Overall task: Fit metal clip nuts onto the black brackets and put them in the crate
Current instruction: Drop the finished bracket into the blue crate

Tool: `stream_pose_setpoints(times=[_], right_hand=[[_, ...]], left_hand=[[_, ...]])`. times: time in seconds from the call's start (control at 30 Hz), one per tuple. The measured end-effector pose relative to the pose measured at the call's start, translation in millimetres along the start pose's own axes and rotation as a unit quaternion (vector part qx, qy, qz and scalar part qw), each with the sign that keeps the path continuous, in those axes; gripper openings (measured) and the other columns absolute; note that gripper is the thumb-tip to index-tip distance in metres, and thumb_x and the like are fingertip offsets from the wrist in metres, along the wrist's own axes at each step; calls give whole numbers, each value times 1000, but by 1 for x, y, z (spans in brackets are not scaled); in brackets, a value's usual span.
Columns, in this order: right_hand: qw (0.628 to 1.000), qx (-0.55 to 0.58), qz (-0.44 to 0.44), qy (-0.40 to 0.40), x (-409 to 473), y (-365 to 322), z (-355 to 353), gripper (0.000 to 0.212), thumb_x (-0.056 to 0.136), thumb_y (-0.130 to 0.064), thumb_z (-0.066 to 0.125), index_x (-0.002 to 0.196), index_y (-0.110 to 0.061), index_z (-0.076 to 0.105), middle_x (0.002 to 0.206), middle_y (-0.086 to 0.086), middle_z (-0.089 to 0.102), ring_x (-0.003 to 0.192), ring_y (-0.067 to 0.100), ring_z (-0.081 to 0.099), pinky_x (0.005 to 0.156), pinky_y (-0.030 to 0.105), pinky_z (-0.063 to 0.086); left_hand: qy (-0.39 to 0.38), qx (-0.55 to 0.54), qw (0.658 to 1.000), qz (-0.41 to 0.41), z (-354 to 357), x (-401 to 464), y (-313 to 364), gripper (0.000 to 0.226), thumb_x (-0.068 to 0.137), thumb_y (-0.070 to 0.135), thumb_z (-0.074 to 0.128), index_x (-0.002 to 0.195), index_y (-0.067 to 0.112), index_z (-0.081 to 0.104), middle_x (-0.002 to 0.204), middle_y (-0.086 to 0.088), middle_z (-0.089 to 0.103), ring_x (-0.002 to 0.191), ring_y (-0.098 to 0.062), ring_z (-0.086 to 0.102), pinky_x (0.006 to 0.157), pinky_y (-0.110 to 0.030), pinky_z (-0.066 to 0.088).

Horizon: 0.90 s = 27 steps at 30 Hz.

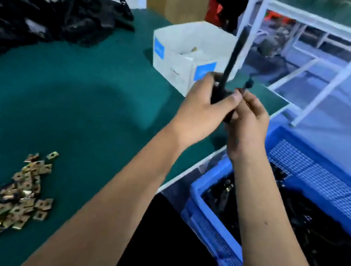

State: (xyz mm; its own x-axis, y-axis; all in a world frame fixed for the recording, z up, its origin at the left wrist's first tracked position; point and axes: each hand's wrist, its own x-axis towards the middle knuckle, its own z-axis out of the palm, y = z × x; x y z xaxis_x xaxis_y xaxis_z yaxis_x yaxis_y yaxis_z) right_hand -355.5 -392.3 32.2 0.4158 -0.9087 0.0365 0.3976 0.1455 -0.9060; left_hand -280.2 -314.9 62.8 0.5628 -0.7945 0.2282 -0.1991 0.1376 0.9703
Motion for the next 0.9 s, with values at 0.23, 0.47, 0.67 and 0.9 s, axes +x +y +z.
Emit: stream_pose_setpoints(times=[0.23,0.47,0.67,0.9], right_hand=[[937,-129,81,313,-13,28,-204,18,93,-7,72,81,-18,64,80,8,69,77,24,66,75,38,55],[794,-388,319,342,-75,106,-327,25,92,-21,72,107,-2,76,81,10,68,82,33,66,79,36,53],[718,-542,262,350,-69,112,-304,37,95,-38,64,125,-17,66,130,16,60,124,41,50,100,51,46],[769,-572,5,285,-17,46,-215,21,91,-18,61,106,-13,75,107,14,74,105,39,66,88,42,52]], left_hand=[[-252,137,946,-151,134,-33,-75,74,84,44,74,146,17,46,149,-10,51,136,-25,50,114,-43,42],[-372,247,864,-230,145,-70,-150,73,91,49,70,152,24,38,152,-8,44,134,-25,51,113,-43,42],[-306,262,894,-197,144,-66,-154,56,89,42,73,139,25,53,141,-4,55,121,-21,60,106,-39,49],[-205,235,950,-34,144,-27,-95,46,92,22,71,136,20,55,130,-2,62,113,-17,63,104,-40,50]])
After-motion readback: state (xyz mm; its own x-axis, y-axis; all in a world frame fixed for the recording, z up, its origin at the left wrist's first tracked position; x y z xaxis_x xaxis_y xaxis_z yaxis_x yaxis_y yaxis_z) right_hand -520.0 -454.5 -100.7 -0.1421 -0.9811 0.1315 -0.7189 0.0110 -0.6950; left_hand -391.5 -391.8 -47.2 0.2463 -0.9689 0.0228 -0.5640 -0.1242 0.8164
